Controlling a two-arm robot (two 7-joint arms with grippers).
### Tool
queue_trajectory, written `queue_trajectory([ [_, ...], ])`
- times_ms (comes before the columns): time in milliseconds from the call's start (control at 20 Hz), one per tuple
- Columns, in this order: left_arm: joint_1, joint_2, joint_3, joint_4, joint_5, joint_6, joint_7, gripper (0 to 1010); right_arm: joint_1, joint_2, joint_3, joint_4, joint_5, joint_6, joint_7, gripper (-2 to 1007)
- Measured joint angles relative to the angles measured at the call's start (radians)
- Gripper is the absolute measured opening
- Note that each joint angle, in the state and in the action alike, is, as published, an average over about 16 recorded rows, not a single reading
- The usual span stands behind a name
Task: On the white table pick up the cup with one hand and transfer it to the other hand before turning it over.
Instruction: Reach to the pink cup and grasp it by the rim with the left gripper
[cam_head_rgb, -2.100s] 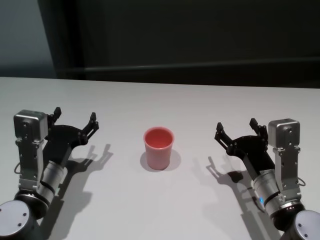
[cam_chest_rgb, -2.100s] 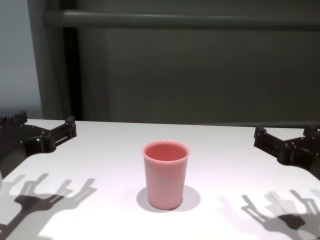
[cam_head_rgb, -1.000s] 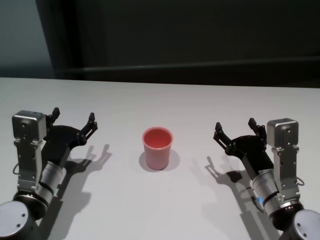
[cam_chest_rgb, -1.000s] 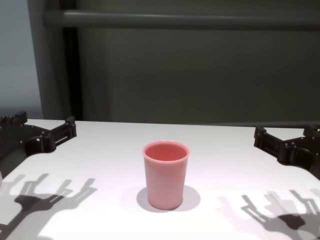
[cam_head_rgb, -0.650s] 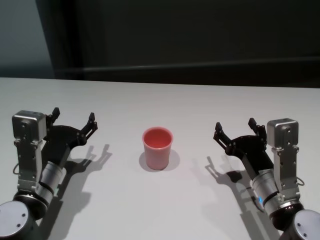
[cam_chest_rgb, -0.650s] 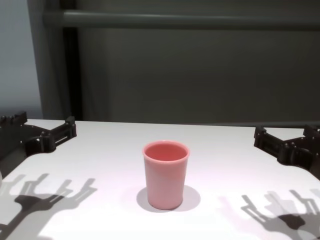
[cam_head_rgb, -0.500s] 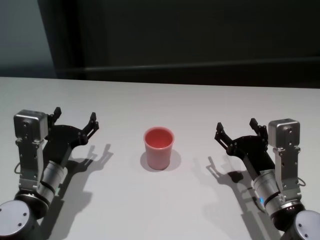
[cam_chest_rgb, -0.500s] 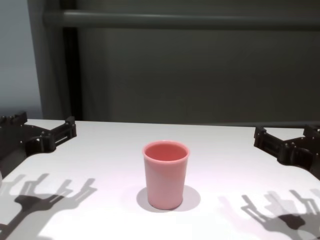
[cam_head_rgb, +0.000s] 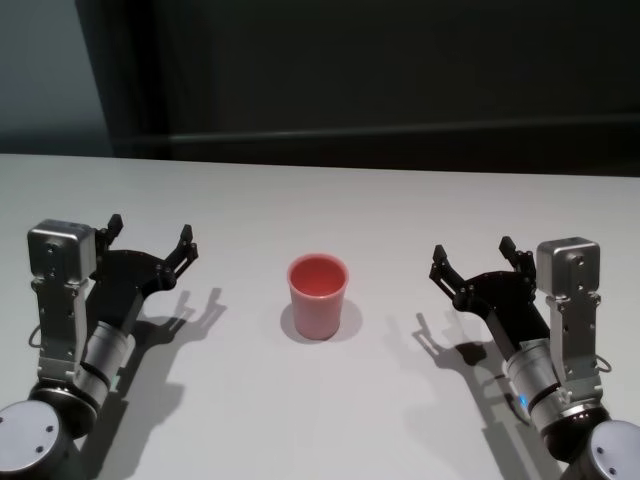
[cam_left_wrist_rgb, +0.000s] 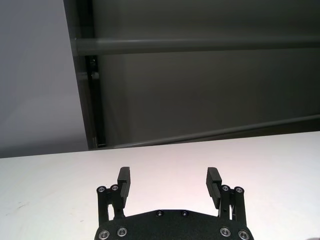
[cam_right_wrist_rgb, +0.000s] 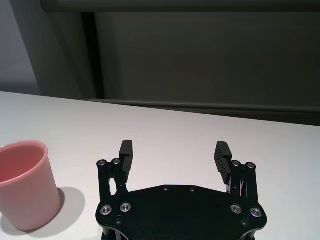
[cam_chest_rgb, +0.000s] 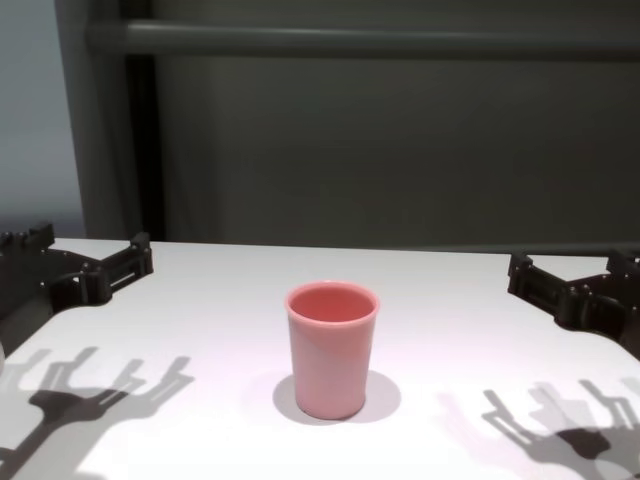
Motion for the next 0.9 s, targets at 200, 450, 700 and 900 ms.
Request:
queue_trajectory([
  [200, 0.0, 0.0, 0.0, 0.0, 0.0, 0.0, 0.0, 1001, 0.0, 0.0, 0.0, 0.0, 0.0, 0.0, 0.0, 1002],
  [450, 0.0, 0.0, 0.0, 0.0, 0.0, 0.0, 0.0, 1001, 0.0, 0.0, 0.0, 0.0, 0.0, 0.0, 0.0, 1002],
  [700, 0.0, 0.0, 0.0, 0.0, 0.0, 0.0, 0.0, 1001, 0.0, 0.0, 0.0, 0.0, 0.0, 0.0, 0.0, 1002],
  [900, 0.0, 0.0, 0.0, 0.0, 0.0, 0.0, 0.0, 1001, 0.0, 0.0, 0.0, 0.0, 0.0, 0.0, 0.0, 1003],
])
